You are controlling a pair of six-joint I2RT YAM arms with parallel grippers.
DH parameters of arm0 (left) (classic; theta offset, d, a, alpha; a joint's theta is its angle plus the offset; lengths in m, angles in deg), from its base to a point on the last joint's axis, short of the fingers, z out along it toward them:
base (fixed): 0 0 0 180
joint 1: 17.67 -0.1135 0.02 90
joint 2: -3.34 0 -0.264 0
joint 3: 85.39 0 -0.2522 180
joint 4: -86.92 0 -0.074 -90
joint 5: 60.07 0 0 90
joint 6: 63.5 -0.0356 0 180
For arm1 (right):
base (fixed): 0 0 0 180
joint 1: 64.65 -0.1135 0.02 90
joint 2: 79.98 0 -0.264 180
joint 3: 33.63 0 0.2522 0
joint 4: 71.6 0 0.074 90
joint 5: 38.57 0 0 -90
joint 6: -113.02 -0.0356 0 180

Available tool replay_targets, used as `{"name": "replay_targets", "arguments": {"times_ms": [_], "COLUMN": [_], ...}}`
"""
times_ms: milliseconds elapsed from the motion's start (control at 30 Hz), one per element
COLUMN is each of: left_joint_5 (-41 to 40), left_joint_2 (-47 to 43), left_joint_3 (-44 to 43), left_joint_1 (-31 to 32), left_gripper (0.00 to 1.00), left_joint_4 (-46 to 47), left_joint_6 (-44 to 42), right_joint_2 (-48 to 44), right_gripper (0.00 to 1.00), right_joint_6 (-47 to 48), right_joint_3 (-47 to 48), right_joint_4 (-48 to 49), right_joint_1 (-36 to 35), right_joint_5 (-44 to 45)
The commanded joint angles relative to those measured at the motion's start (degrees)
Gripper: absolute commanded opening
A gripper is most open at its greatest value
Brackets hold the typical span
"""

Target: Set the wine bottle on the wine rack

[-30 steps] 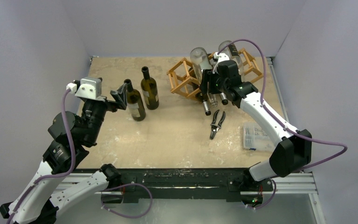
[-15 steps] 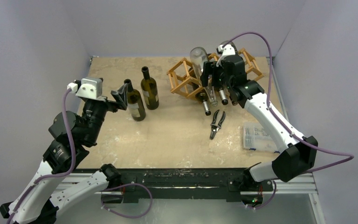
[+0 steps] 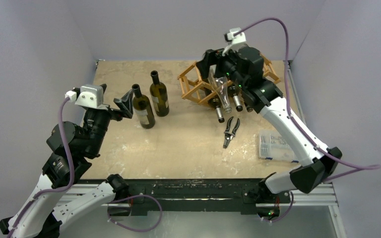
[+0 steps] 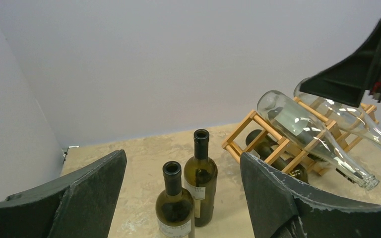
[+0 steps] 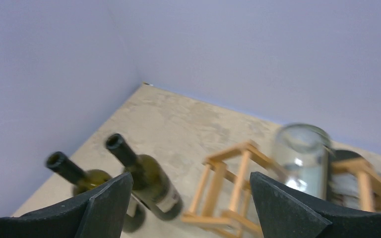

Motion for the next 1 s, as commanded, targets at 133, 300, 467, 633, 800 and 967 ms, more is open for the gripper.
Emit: {"name": "replay_targets", "arguments": {"times_ms": [133, 300, 467, 633, 800, 967], "left_joint_5": [-2.3, -2.3, -3.0, -3.5, -3.0, -2.9], "left_joint_2": [-1.3, -1.4, -1.9, -2.0, -2.4, -2.4], "left_joint_3": [1.0, 1.1, 1.2, 1.4, 1.2, 1.3], "left_joint_1": [-0.4, -0.4, -0.4, -0.4, -0.4, -0.4], "left_gripper": [0.86, 0.87, 0.87, 0.88, 0.88, 0.89], "left_joint_4": [5.0, 5.1, 5.2, 5.8, 5.3, 5.3], "left_joint_6": [-2.1, -2.4, -3.0, -3.5, -3.0, -2.8], "right_joint_2": [12.4, 20.0, 27.4, 31.2, 33.2, 34.8], "right_gripper": [0.91, 0.89, 0.84, 0.83, 0.77, 0.72], "right_joint_6": [-0.2, -1.4, -2.6, -2.1, -1.6, -0.4], "right_joint_3": [13.1, 20.8, 30.1, 33.2, 33.8, 34.4], "right_joint_4": [4.7, 4.4, -1.5, -3.2, -4.5, -5.1], "right_joint_1": [-8.7, -11.5, -13.8, -15.7, -17.1, -17.6], "right_joint_5": [0.5, 1.0, 5.9, 8.6, 11.2, 13.3]}}
